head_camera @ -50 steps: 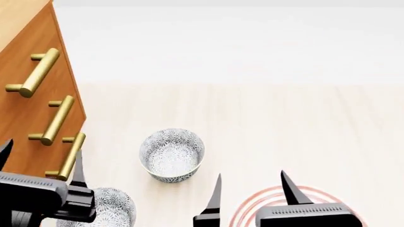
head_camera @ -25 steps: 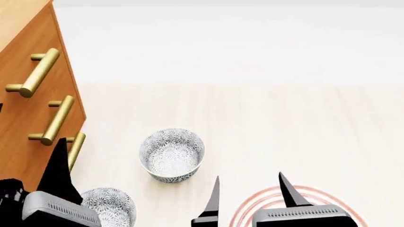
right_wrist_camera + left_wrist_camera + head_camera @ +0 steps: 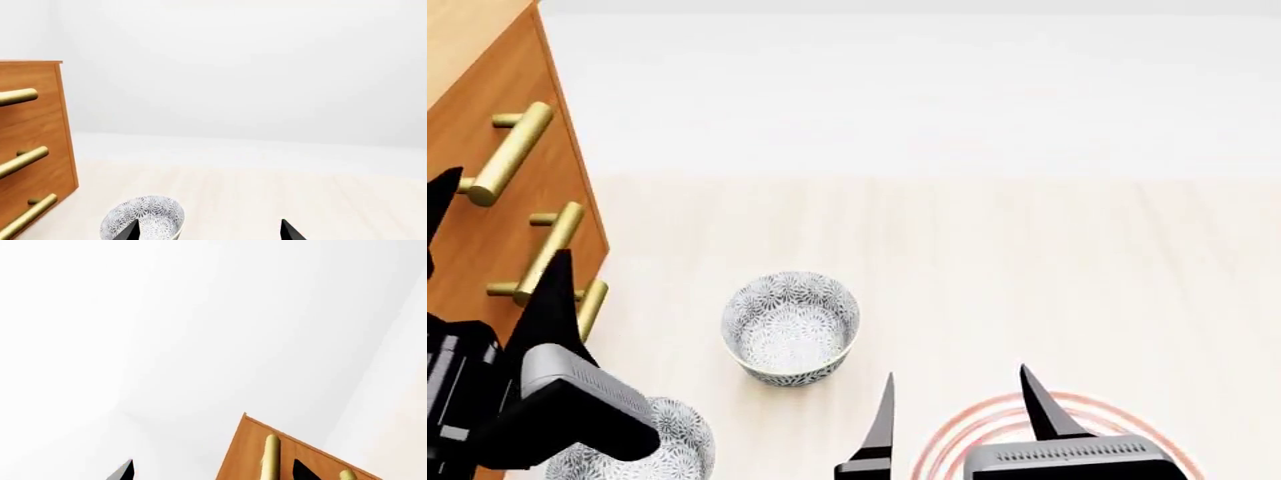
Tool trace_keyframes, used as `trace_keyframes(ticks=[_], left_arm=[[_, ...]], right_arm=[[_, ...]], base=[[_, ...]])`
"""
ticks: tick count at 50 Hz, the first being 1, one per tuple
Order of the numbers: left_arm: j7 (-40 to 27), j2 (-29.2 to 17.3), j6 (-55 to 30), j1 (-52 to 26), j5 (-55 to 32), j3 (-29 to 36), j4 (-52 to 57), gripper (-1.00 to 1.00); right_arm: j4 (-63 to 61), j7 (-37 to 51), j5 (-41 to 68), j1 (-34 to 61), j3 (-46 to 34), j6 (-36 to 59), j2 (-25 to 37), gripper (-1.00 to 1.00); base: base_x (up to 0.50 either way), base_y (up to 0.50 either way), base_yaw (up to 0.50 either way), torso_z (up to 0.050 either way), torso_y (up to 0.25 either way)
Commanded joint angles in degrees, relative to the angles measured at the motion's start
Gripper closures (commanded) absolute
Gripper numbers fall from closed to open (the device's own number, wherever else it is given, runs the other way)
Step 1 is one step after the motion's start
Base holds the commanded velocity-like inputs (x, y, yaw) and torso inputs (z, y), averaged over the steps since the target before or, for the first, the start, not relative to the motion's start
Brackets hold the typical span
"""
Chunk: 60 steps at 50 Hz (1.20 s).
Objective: Open the top drawer of the cabinet.
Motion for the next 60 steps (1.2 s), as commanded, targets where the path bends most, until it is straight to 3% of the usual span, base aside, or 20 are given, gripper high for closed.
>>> trace_keyframes(ticks=[1, 15, 24, 46, 60], left_arm=[[0.1, -0.6, -0.6, -7.9, 2.3, 1.4, -9.0, -1.00], [-3.3, -0.6, -0.6, -14.6, 3.3, 3.0, -20.3, -1.00], [-9.0, -1.8, 0.0, -17.7, 3.7, 3.2, -30.5, -1.00], [-12.3, -3.0, -0.8, -19.0, 4.2, 3.5, -37.4, -1.00], [-17.9, -1.9, -0.9, -24.3, 5.5, 4.9, -47.4, -1.00]], right_arm=[[0.3, 0.1, 0.3, -0.2, 0.0, -0.7, 0.3, -1.00], [2.3, -0.2, 0.6, -0.1, 0.0, -1.9, 0.4, -1.00], [2.1, 0.1, 1.0, -0.6, 0.5, -2.1, 0.8, -1.00], [1.7, 0.8, 1.2, -0.4, -0.3, -1.9, 1.0, -1.00], [1.7, 1.0, 1.6, -0.9, 0.1, -2.6, 1.5, -1.00]], base=[[0.00, 0.00, 0.00, 0.000, 0.000], [0.00, 0.00, 0.00, 0.000, 0.000], [0.00, 0.00, 0.00, 0.000, 0.000], [0.00, 0.00, 0.00, 0.000, 0.000], [0.00, 0.00, 0.00, 0.000, 0.000]])
